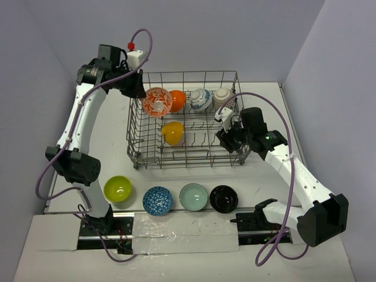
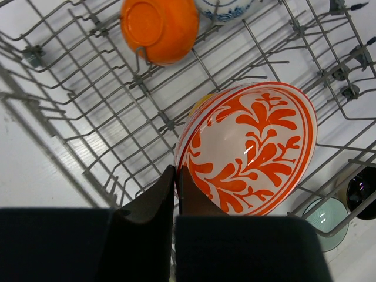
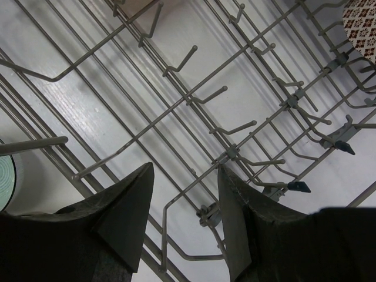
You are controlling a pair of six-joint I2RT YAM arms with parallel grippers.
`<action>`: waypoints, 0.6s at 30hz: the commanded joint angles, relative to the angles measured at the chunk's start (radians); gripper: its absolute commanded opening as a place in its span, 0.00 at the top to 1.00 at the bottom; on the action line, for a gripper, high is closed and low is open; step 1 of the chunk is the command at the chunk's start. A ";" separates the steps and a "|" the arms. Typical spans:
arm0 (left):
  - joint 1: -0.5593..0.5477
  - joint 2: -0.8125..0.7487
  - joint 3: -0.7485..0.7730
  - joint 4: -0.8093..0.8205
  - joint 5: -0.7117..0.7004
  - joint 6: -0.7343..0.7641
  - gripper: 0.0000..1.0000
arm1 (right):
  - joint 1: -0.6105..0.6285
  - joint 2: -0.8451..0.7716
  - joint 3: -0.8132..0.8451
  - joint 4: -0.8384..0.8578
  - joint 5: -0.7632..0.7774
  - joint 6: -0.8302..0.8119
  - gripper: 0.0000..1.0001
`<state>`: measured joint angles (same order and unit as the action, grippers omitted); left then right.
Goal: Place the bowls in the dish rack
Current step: Pass from the left arm to the right
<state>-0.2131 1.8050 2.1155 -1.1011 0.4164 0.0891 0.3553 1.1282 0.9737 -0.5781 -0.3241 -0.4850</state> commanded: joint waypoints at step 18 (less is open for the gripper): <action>-0.181 0.211 0.198 -0.046 0.038 0.087 1.00 | 0.059 0.023 0.233 -0.021 -0.297 -0.378 0.46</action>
<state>-0.3801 2.0071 2.2463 -1.1545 0.4038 0.1593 0.4088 1.1236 1.1336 -0.6132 -0.5167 -0.7128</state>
